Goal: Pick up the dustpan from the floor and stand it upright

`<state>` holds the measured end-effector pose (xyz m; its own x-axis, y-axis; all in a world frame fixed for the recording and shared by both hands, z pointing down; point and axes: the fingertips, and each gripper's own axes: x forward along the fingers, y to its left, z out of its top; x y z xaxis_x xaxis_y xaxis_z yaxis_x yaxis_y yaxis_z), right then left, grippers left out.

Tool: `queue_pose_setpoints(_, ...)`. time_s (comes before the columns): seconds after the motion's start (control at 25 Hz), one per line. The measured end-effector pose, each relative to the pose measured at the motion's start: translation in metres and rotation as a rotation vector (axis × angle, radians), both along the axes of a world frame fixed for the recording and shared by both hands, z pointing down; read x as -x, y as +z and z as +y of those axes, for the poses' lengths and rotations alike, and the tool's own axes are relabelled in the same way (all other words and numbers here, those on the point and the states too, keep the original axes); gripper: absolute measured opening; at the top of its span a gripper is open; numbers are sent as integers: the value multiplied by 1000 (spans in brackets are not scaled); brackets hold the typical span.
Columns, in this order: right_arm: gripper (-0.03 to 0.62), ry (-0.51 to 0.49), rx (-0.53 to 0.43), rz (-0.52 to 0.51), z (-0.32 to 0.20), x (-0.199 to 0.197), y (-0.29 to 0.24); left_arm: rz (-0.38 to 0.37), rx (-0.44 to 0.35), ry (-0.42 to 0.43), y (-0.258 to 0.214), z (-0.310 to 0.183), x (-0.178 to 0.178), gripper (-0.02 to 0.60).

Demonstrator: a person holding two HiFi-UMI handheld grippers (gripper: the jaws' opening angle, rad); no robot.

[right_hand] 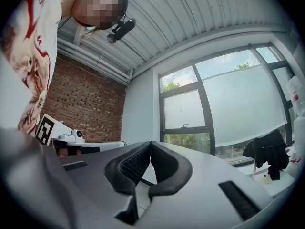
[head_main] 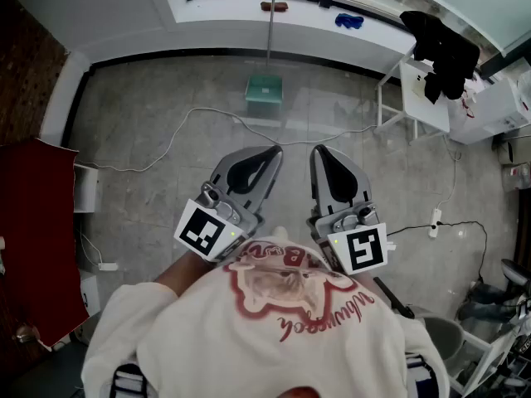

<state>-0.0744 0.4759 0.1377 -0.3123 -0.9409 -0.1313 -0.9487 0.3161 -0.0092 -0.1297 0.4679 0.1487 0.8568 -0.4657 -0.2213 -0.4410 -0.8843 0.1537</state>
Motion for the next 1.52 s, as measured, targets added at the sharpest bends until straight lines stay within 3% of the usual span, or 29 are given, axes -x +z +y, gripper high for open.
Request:
queue_pose_setpoints(0.8,25,-8,5,9,-6,4,0,6,-6,2,-2,-5,4,18)
queue_pose_setpoints(1.12,25,-20,-2,-60,-8,21,-2,5,0,-7,-2,-11,24,19)
queue_pose_setpoints(1.52,25,44,15,-55,-16,54,10,-6,5,15,6,-18,64,20)
